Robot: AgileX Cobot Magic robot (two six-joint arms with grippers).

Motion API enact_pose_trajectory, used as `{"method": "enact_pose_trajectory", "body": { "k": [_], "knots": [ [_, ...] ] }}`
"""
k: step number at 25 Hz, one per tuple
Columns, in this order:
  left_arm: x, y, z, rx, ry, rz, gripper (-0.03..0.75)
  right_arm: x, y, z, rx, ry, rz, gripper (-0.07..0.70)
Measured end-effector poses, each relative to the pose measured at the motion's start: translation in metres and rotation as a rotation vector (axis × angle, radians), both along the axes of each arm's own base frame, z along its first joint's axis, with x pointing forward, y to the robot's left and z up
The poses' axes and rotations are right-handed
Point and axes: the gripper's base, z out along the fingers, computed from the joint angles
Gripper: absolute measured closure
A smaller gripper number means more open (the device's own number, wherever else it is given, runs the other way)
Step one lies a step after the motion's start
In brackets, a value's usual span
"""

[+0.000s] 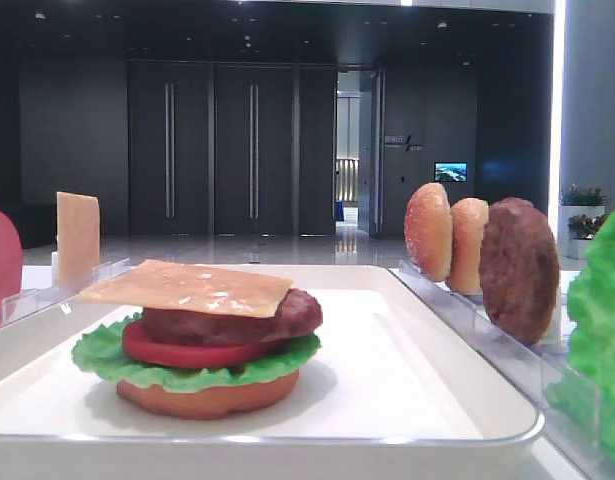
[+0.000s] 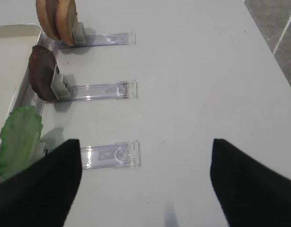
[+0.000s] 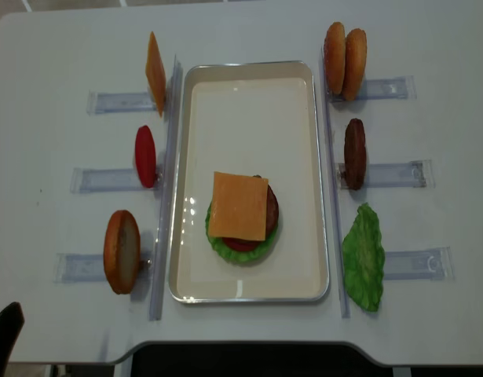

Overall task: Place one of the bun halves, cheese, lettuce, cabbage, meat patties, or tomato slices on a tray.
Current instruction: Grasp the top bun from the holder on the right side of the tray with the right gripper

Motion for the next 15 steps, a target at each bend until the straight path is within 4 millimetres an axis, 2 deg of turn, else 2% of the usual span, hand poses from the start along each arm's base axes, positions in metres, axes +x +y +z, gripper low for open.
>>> {"method": "enact_pose_trajectory", "body": {
  "k": [12,15],
  "knots": [
    [0.000,0.000,0.000,0.000,0.000,0.000,0.524,-0.001,0.001,0.004,0.013,0.002,0.010,0.144],
    [0.000,0.000,0.000,0.000,0.000,0.000,0.544,0.015,0.001,0.011,0.018,0.101,0.011,0.145]
  ]
}}
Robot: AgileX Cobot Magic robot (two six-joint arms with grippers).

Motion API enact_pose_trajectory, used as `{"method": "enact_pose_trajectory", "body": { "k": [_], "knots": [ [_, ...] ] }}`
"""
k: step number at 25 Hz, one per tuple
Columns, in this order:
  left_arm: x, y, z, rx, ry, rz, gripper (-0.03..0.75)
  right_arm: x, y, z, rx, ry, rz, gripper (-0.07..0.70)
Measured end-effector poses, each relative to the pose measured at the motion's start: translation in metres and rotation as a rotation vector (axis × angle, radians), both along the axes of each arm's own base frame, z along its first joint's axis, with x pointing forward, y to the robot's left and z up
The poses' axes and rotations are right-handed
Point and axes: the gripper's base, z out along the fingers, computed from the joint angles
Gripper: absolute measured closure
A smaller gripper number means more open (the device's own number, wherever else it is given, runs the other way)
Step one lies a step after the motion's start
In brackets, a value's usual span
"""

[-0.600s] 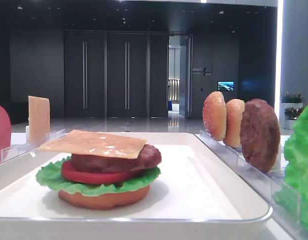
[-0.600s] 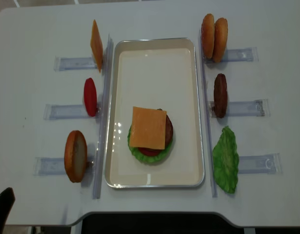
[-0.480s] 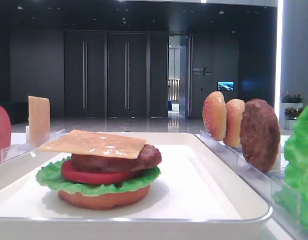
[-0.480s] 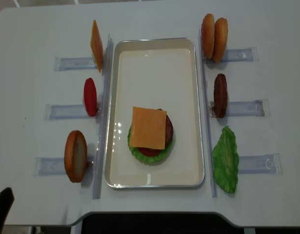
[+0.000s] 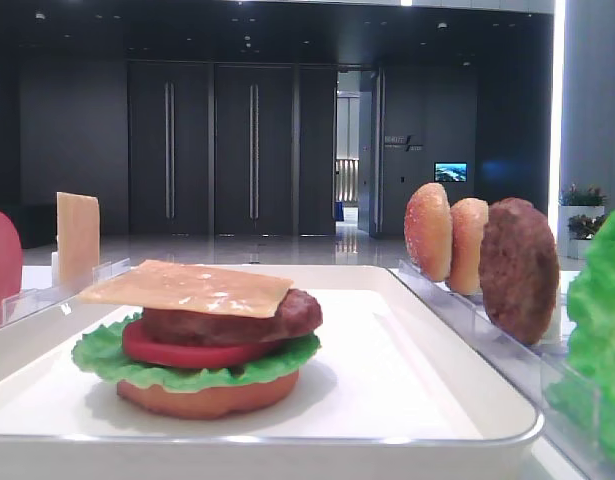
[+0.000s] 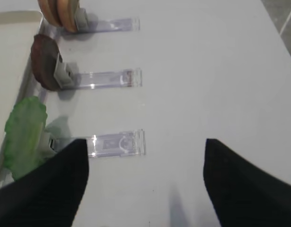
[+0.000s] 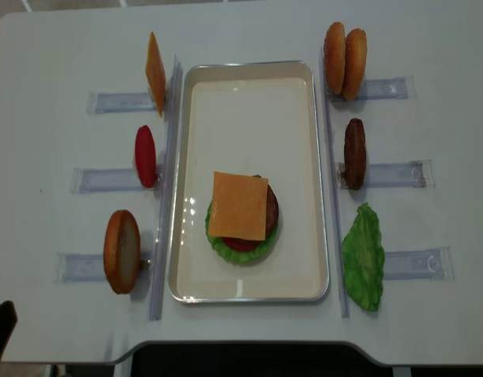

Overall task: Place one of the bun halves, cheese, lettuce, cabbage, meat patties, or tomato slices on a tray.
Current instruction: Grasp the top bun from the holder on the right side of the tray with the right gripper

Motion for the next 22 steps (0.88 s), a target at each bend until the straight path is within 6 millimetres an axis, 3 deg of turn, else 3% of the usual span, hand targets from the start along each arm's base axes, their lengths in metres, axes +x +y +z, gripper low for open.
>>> {"method": "enact_pose_trajectory", "body": {
  "k": [8,16,22],
  "knots": [
    [0.000,0.000,0.000,0.000,-0.001,0.000,0.610,0.072,-0.002,0.039,0.011,0.235,0.001,0.145],
    [0.000,0.000,0.000,0.000,-0.001,0.000,0.701,0.178,-0.002,0.073,0.048,0.420,0.015,0.145],
    [0.000,0.000,0.000,0.000,-0.001,0.000,0.714,0.245,-0.003,0.089,0.043,0.447,0.042,0.145]
  ]
}}
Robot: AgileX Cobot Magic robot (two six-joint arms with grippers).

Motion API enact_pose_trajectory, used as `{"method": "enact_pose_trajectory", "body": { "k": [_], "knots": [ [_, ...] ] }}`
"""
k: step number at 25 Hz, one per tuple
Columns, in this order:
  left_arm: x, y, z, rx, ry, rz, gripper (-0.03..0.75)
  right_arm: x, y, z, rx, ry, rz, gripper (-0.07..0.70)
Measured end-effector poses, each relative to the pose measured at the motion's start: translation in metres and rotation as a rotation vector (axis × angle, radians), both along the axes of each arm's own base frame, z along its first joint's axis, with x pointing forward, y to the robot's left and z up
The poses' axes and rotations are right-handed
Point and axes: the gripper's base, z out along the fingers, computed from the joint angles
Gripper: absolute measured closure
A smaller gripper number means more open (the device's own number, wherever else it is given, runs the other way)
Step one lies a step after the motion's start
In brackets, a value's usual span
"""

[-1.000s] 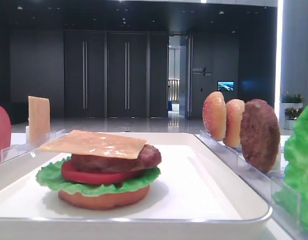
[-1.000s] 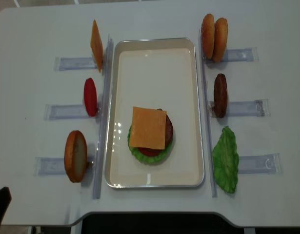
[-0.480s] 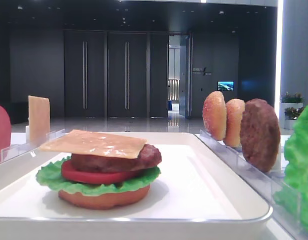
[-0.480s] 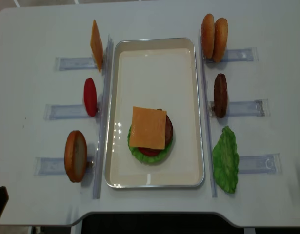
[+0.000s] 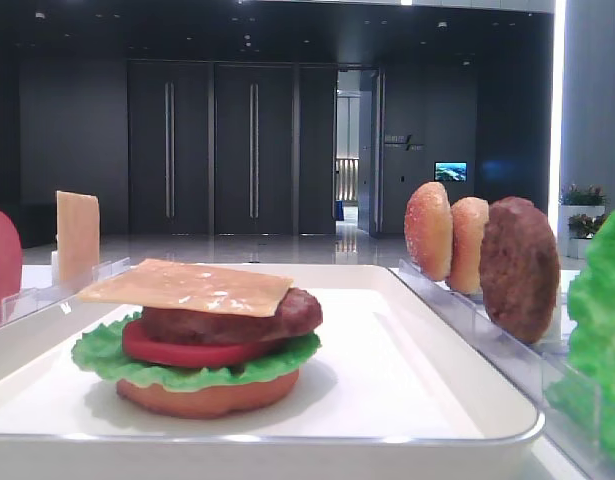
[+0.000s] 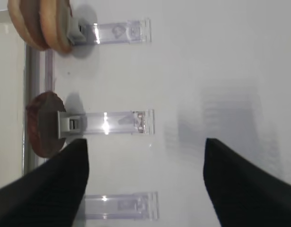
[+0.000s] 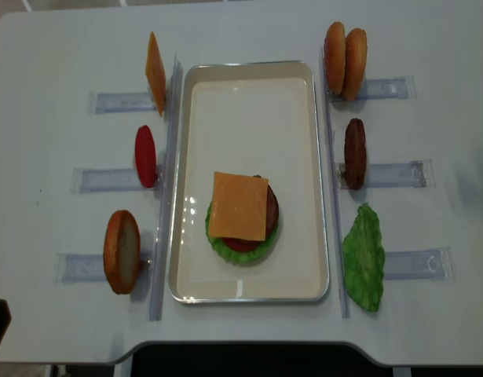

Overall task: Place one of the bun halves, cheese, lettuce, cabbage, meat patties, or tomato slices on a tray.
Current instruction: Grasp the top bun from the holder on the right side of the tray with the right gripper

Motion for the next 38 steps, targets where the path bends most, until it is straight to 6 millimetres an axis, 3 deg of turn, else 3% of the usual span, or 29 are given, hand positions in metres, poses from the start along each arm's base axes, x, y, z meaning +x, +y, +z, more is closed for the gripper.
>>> {"method": "enact_pose_trajectory", "body": {
  "k": [16,27,38],
  "knots": [
    [0.000,0.000,0.000,-0.001,0.000,0.000,0.715,0.109,-0.002,-0.006,-0.011,0.021,0.044,0.145],
    [0.000,0.000,0.000,-0.001,0.000,0.000,0.715,0.164,-0.003,-0.025,-0.007,0.016,0.050,0.145],
    [0.000,0.000,0.000,-0.001,0.000,0.000,0.715,0.198,0.000,-0.038,0.039,-0.008,0.054,0.145]
  ]
}}
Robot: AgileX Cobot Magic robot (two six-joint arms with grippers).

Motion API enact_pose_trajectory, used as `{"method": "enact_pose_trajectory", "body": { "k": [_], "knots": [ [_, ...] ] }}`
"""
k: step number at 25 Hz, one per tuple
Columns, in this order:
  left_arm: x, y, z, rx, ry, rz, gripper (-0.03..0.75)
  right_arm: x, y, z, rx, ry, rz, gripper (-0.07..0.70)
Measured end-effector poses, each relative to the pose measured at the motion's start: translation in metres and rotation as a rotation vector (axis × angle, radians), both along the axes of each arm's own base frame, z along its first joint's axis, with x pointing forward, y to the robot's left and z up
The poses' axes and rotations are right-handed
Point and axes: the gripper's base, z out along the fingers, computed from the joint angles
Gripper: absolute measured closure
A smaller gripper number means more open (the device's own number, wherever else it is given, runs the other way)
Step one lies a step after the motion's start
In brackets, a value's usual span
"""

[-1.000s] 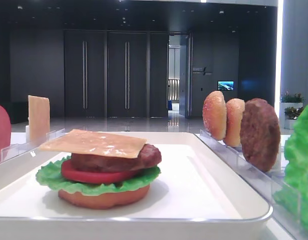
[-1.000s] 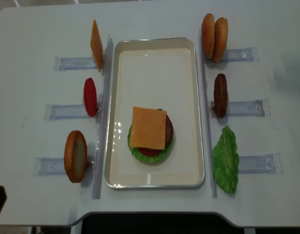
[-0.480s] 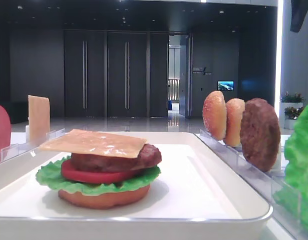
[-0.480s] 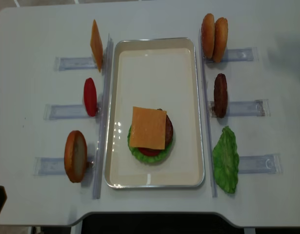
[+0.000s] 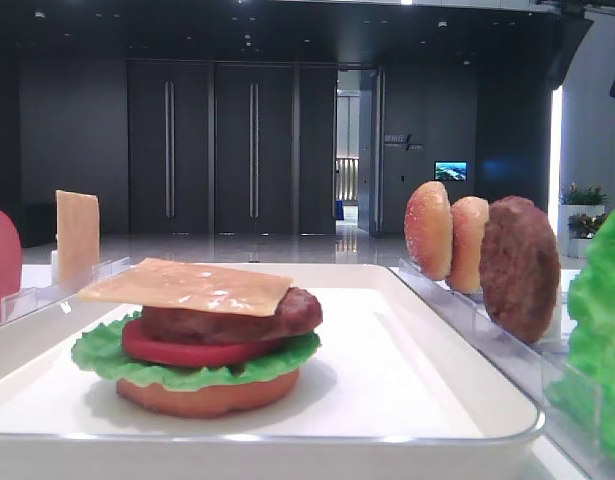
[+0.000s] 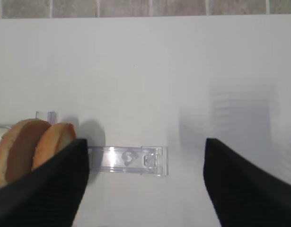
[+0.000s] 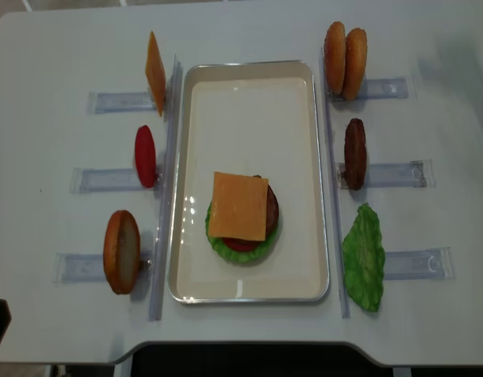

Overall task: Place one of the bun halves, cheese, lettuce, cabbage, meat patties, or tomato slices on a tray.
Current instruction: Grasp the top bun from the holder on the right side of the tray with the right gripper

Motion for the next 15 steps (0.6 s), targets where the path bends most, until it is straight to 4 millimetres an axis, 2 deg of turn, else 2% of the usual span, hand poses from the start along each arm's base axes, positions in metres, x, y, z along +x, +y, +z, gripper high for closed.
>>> {"method": "enact_pose_trajectory", "body": {
  "k": [5,15],
  "knots": [
    [0.000,0.000,0.000,0.000,0.000,0.000,0.715,0.002,0.012,-0.002,0.012,0.009,-0.010,0.145],
    [0.000,0.000,0.000,0.000,0.000,0.000,0.715,-0.008,0.098,-0.005,0.020,0.041,0.028,0.145]
  ]
}}
